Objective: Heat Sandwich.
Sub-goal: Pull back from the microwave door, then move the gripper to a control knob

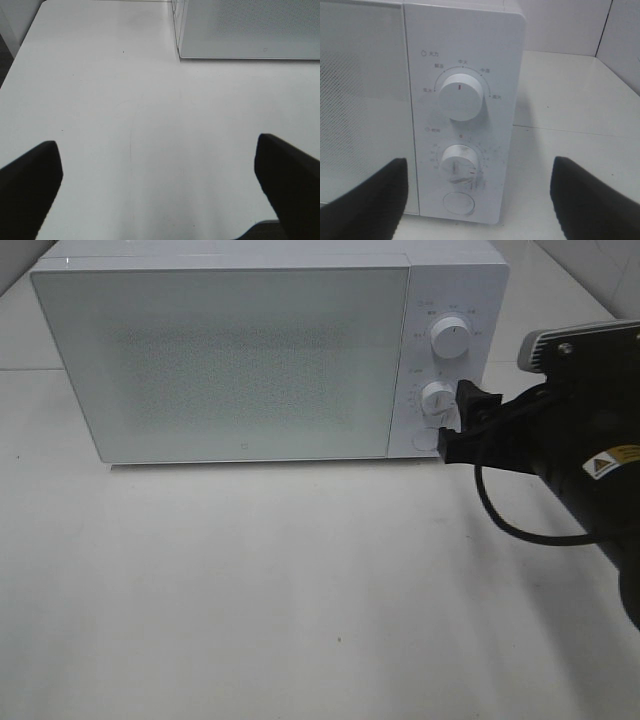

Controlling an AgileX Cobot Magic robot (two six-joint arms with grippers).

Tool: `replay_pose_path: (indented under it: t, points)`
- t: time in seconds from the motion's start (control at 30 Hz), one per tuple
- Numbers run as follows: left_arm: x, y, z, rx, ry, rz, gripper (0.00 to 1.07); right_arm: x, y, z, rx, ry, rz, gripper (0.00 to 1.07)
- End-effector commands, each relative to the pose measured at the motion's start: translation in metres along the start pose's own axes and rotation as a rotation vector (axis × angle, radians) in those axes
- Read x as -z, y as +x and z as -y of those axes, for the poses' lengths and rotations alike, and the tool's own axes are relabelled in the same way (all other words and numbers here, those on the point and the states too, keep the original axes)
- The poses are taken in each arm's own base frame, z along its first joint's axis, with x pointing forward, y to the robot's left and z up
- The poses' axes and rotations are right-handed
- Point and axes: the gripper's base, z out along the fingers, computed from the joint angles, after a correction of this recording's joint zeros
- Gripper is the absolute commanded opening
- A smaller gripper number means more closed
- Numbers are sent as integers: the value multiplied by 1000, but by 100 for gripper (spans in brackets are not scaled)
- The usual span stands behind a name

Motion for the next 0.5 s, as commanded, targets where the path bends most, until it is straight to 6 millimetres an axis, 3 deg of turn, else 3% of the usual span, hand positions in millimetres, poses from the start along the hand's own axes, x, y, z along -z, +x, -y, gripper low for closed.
replay_pose_path:
  t: [0.03, 0.27, 0.5]
  points:
    - [2, 0, 0, 11, 3, 27, 100, -4, -2, -9, 0, 8, 28, 76]
    - [2, 0, 0, 11, 3, 27, 100, -11, 9, -28, -46, 6, 17, 76]
    - [2, 0, 0, 11, 3, 27, 100, -15, 17, -29, -48, 20, 11, 76]
